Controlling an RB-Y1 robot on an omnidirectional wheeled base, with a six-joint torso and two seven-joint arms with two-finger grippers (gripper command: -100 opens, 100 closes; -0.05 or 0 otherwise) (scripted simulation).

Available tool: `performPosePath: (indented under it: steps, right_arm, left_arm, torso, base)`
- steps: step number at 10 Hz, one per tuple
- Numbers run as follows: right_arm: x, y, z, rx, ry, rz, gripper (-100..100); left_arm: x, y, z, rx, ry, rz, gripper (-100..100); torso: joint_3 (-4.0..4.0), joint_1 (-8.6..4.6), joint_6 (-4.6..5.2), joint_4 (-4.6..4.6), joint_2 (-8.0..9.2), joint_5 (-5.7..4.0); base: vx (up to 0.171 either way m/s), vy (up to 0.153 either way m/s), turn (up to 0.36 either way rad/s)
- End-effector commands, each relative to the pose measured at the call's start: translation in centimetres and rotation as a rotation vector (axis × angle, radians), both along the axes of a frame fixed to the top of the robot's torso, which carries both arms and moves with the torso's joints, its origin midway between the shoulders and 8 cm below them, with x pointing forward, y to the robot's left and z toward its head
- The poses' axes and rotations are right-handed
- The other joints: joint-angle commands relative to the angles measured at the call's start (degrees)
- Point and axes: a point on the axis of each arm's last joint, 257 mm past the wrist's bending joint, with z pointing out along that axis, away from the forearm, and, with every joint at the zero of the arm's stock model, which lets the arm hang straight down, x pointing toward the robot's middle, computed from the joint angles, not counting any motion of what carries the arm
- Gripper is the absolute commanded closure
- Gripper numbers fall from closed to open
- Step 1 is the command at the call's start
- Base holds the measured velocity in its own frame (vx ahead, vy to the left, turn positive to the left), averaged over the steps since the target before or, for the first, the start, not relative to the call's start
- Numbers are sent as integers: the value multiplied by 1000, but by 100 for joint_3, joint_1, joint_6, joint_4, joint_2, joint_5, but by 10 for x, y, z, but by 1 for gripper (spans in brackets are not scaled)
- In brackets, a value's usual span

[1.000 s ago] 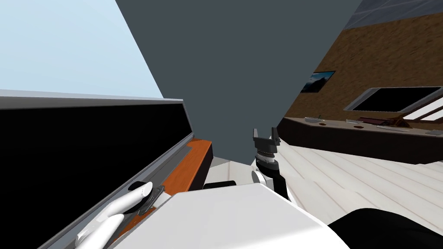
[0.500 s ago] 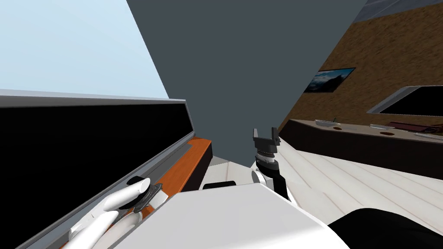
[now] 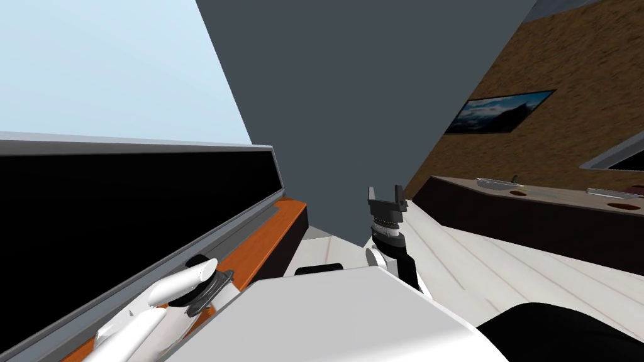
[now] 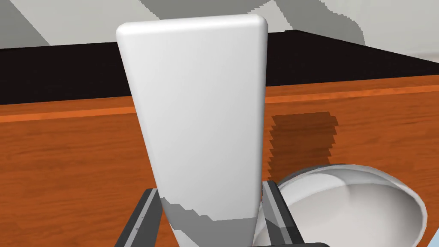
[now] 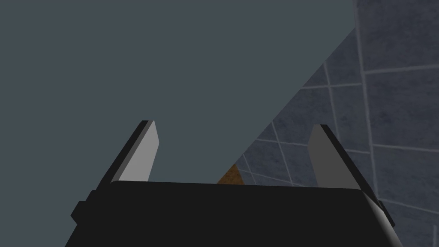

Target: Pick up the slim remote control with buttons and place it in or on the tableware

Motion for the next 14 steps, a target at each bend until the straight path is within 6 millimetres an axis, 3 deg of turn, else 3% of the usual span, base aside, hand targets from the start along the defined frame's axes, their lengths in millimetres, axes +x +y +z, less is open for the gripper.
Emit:
performPosePath:
  steps: [1, 5, 9, 14]
  right_arm:
    - [0, 0, 0, 0, 0, 0, 0]
    - [0, 0, 0, 0, 0, 0, 0]
    - [0, 0, 0, -1, 0, 0, 0]
    - [0, 0, 0, -1, 0, 0, 0]
  left_arm:
    - [-10, -3, 4, -11, 38, -21, 100]
    - [-17, 10, 29, -5, 57, -48, 100]
    - [-23, 14, 36, -22, 32, -33, 100]
    - [-45, 6, 30, -78, 11, 9, 100]
  torso:
    - [0, 0, 0, 0, 0, 0]
    - [14, 15, -6, 7, 22, -4]
    - [2, 140, 12, 14, -10, 24]
    - [-2, 141, 17, 15, -21, 29]
  base:
    - [-42, -201, 156]
    - [-87, -104, 136]
    - [-22, 156, -62]
    - [11, 175, -104]
